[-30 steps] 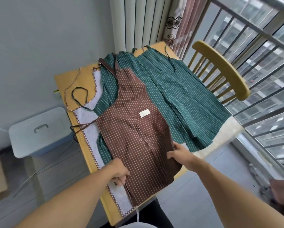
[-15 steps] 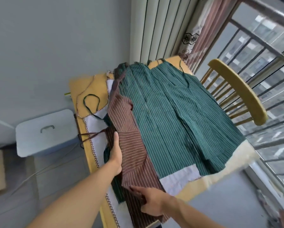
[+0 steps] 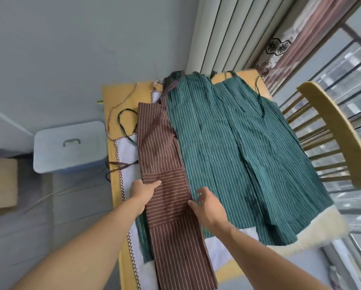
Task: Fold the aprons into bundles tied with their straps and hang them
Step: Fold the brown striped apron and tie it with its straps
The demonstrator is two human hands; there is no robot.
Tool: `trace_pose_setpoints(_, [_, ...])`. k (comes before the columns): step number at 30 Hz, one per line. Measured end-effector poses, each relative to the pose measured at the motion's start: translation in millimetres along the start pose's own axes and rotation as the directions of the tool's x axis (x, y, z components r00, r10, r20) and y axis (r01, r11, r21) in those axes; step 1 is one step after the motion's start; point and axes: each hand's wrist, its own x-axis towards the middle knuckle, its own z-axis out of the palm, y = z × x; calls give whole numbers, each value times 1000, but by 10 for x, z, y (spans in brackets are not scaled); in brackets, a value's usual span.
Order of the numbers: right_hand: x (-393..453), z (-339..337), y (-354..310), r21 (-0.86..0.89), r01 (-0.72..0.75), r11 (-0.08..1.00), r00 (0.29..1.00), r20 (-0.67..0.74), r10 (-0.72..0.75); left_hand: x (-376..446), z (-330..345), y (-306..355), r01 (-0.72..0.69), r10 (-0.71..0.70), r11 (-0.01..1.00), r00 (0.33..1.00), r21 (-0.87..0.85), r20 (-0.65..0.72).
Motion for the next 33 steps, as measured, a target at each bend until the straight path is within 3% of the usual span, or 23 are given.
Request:
trace_pose_setpoints(5, [856,-402,-625,289,39,957,999,-11,-37,142,46,338,-71,56,980,995,-188,-86])
trace_pose_setpoints(12, [1860,-579,-1283,243,-21,970,992,127,-11,445,182,386,-105,111,993,987,58,-116])
trace_pose_setpoints(15, [2035,-571,-1325,166,28,986,987,151,-53,512,190,381,-70,79,994,991,88,-109])
trace_pose_setpoints(18, [2120,-599,-1320,322,37,946,985,150,-90,594,142,369,-56,61,995,996,85,-59])
trace_pose_setpoints(20, [2135,-688,-1315,417,-43,908,963,261,-75,638,114,371,-46,47,997,999,57,-15])
trace_pose_setpoints(23, [2154,-829,-1364,283,-34,959,941,331,-64,656,111,383,-77,78,994,997,77,-6])
trace_pose_setpoints(25, [2137,-866,-1428,237,5,972,954,290,-76,651,160,354,-128,132,987,991,96,-37])
trace_pose_setpoints(28, [2093,-825,-1427,319,33,947,964,240,-114,584,235,342,-155,161,986,981,65,-104])
trace_pose_setpoints(33, [1949,-492,-1015,306,-41,951,991,133,-1,390,201,313,-193,194,981,976,24,-103])
